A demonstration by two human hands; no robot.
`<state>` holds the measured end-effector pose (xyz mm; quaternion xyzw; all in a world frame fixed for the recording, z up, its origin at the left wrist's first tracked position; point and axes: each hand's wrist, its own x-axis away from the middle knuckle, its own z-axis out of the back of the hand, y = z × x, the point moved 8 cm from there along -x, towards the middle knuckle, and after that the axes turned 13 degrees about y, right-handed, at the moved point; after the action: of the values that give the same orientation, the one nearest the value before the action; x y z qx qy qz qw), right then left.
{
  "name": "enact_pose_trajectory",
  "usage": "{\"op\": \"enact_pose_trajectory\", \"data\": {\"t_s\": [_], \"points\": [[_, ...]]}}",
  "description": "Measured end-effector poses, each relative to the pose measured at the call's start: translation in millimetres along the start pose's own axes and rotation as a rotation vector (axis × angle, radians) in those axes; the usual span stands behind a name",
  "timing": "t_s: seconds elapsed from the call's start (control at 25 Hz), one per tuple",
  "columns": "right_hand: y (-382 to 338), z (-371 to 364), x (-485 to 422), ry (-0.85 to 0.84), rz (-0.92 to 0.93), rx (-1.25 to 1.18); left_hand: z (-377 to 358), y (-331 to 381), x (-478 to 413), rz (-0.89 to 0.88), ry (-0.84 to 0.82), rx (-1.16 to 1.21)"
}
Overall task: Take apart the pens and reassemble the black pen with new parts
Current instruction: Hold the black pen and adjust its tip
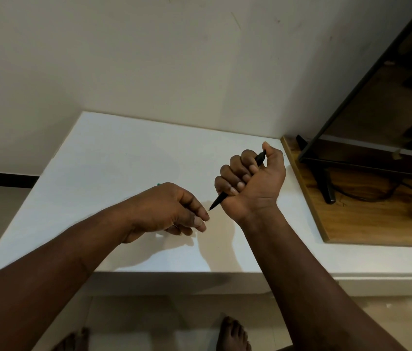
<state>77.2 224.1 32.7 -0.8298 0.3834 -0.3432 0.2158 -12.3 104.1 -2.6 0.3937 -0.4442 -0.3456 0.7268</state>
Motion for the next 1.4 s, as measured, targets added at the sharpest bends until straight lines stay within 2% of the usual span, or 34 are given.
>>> {"op": "enact_pose_trajectory", "data": {"t_s": [1.4], "points": [[-0.2,2.8,0.1,0.029,0.027,-0.005,4.4,2.2,-0.4,-0.024,0.027,0.027]]}}
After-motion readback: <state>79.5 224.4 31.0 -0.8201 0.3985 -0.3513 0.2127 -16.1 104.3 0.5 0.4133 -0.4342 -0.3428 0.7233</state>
